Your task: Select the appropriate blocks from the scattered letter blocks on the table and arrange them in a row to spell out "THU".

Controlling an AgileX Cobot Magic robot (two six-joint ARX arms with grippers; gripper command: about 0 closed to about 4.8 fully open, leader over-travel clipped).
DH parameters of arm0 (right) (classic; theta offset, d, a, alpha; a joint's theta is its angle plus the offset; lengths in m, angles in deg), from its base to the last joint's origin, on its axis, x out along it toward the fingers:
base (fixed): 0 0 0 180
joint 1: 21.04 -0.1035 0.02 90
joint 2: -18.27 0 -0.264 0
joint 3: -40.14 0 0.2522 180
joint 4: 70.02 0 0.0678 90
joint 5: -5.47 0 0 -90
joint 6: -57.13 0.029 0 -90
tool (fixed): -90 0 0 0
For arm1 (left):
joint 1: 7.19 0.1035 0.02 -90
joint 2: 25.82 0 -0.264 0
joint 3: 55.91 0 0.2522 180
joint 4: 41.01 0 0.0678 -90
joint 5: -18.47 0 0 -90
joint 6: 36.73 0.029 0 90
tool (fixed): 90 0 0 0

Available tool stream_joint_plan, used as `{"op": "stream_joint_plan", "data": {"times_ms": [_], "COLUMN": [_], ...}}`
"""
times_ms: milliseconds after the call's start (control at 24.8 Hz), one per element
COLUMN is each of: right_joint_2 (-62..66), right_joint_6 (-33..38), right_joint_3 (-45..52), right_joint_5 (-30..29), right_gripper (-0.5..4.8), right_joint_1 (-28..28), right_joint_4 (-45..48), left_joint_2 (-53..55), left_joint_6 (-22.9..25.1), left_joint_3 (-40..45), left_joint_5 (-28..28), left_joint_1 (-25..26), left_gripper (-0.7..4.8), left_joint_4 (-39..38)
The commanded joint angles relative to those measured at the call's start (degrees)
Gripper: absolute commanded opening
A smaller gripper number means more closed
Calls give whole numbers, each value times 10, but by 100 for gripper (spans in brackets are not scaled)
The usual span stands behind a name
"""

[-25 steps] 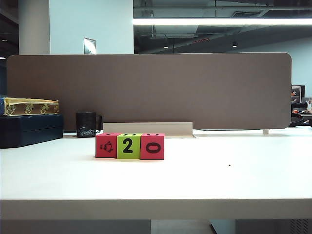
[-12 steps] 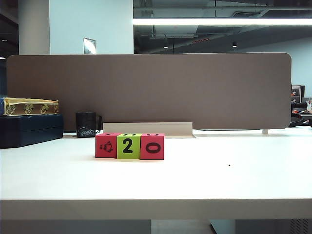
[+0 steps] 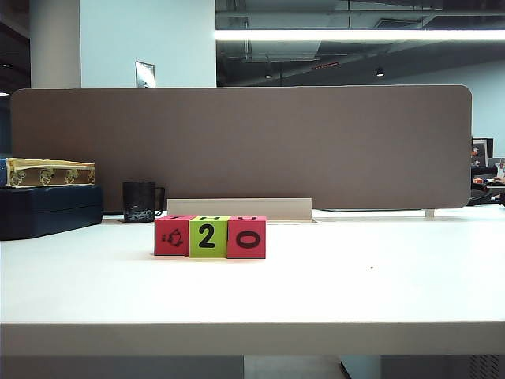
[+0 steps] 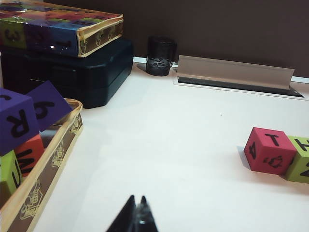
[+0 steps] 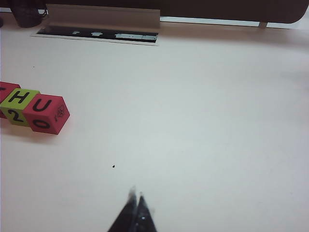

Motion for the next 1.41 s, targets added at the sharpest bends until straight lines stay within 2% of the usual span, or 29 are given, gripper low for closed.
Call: {"op": "stream_joint_plan", "data": {"times_ms": [40,443,564,645,766,887,927,967,1048,1088,1128,1330,1410], "right_joint_2": [-1,-1,-1,-1,-2,-2,-2,-3,-26,-35,-50,-82,-103], "right_joint_6": [-1,-2,-30,-31,-55,-57,-57,-59,-61,-61,-61,-58,-57], "right_joint_3": [-1,-1,0,23,92,169,213,235,271,276,280,280,280], "right_joint_5": [0,2,16,48,87,90,85,73,-17,-46,-103,-197,-273], "right_gripper": [-1,-1,-1,-1,-1,-1,-1,-1,-1,-1,-1,-1,-1], "right_joint_1": [0,0,0,1,4,9,10,15,63,83,129,238,306], "right_joint_4": [8,8,11,60,189,299,371,409,442,440,431,414,400], "left_joint_2": [1,1,1,1,1,1,1,1,1,1,1,1,1], "left_joint_6": [-2,-2,-2,-2,-2,-2,-2,-2,-2,-2,-2,-2,-2], "left_joint_3": [-2,-2,-2,-2,-2,-2,-2,-2,-2,-2,-2,-2,-2], "left_joint_5": [-3,-3,-3,-3,-3,-3,-3,-3,-3,-3,-3,-3,-3], "left_joint_1": [0,0,0,0,0,0,0,0,0,0,0,0,0], "left_gripper": [-4,-4,-4,-4,-4,-4,-4,-4,-4,-4,-4,-4,-4], "left_joint_4": [3,4,4,4,4,3,3,3,3,3,4,3,3]}}
